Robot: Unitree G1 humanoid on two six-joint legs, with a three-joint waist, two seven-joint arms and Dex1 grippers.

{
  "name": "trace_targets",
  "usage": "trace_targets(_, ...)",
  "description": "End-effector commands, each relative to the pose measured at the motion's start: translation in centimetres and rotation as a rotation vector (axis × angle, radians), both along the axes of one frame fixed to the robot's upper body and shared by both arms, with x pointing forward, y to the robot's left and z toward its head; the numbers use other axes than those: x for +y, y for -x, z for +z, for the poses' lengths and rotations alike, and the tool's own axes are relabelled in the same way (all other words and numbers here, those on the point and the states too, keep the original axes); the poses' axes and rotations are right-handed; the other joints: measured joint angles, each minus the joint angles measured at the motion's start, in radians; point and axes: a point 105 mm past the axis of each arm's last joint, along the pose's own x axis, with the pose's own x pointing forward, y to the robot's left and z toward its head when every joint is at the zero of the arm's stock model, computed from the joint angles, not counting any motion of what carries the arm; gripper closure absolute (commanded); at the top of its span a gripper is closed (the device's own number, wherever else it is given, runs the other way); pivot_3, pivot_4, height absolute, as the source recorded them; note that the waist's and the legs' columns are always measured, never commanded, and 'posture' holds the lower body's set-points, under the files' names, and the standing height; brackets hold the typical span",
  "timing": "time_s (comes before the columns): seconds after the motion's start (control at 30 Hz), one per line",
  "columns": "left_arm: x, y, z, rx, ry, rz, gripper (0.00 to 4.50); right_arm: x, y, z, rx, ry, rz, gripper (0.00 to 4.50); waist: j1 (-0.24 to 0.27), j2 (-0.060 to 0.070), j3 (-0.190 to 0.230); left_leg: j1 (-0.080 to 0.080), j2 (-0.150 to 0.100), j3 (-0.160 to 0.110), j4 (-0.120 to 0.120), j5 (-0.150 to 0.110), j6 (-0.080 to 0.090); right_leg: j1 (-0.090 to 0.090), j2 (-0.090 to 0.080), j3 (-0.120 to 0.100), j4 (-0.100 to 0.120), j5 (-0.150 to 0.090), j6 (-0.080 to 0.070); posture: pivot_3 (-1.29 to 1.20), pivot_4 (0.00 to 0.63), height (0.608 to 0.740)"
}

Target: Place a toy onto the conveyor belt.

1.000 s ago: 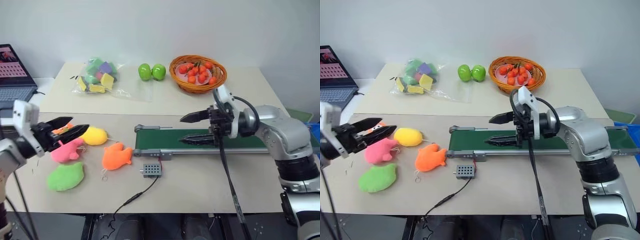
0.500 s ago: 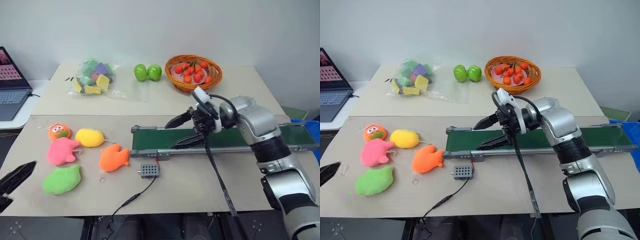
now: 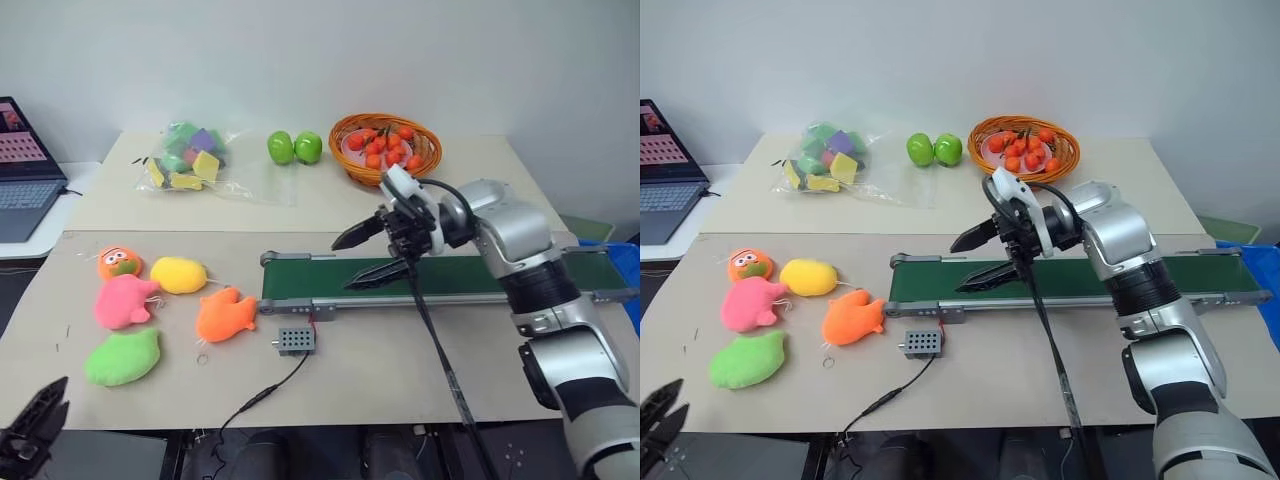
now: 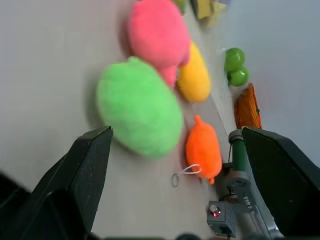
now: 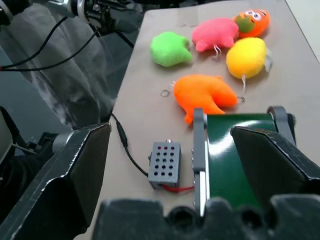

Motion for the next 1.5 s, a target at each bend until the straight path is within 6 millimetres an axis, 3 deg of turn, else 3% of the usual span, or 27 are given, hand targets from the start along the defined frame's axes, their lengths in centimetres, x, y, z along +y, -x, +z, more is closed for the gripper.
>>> trace_targets(0.03, 0.8, 0.1, -0.5, -0.015, -0.007, 0.025, 0.13, -0.5, 0.6, 1.7, -0.049, -0.004, 0.034, 0.0, 0.0, 0.0, 0.0, 0.0, 0.001, 0.0, 0.0, 0.0, -0.001, 0.0, 0.001, 0.0, 0.0, 0.0, -0.001, 0.0, 0.15, 0.738)
trace_targets(0.33, -0.4, -2.5, -2.2, -0.061, 0.073, 0.006, 0.13, -0.8, 0.7, 2.6, -0.074, 0.007, 0.017, 0.0, 0.002, 0.0, 0.0, 0.0, 0.002, 0.0, 0.0, -0.001, -0.002, -0.001, 0.002, 0.0, 0.0, -0.001, -0.002, 0.0, 0.15, 0.738)
trace_targets(0.5, -0.6, -4.8, -2.3, -0.109, 0.123, 0.01, 0.13, -1.1, 0.6, 3.1, -0.093, 0.015, 0.0, 0.0, 0.003, 0.0, 0.0, 0.0, 0.002, 0.0, 0.0, -0.001, -0.002, -0.001, 0.002, 0.0, 0.0, -0.001, -0.002, 0.0, 0.15, 0.738)
trace_targets(0.87, 0.7, -7.2, -1.2, -0.204, 0.209, 0.088, 0.13, -1.4, 0.9, 3.8, -0.124, 0.024, -0.024, 0.0, 0.001, 0.0, 0.0, 0.0, 0.003, 0.0, 0.0, -0.001, -0.002, -0.001, 0.003, 0.0, 0.0, -0.001, -0.002, 0.0, 0.15, 0.738)
trace_targets(0.97, 0.4, -7.9, -1.5, -0.193, 0.228, 0.087, 0.73, -1.5, 0.8, 4.0, -0.137, 0.02, -0.037, 0.0, 0.001, 0.0, 0.0, 0.0, 0.003, 0.0, 0.0, -0.001, -0.002, -0.001, 0.003, 0.0, 0.0, -0.001, -0.002, 0.0, 0.15, 0.738)
trace_targets(1.3, 0.0, -8.9, -1.4, -0.182, 0.236, 0.068, 4.22, -1.7, 0.9, 4.0, -0.152, 0.017, -0.053, 0.0, 0.001, 0.0, 0.0, 0.0, 0.003, 0.0, 0.0, -0.001, -0.003, -0.001, 0.003, 0.0, 0.0, -0.001, -0.002, 0.0, 0.15, 0.738)
trace_targets(1.4, -1.3, -8.9, -0.9, -0.179, 0.231, -0.008, 4.42, -1.7, 1.0, 3.9, -0.152, 0.014, -0.054, 0.0, 0.001, 0.0, 0.0, 0.0, 0.003, 0.0, 0.0, -0.001, -0.003, -0.001, 0.003, 0.0, -0.001, -0.001, -0.002, 0.0, 0.15, 0.738)
trace_targets(1.5, -5.5, -8.3, 0.6, -0.183, 0.154, -0.252, 4.42, -1.7, 0.8, 3.9, -0.158, 0.012, -0.061, 0.0, 0.001, 0.0, 0.0, 0.0, 0.003, 0.0, 0.0, -0.002, -0.003, -0.001, 0.003, 0.0, -0.001, -0.001, -0.002, 0.0, 0.15, 0.738)
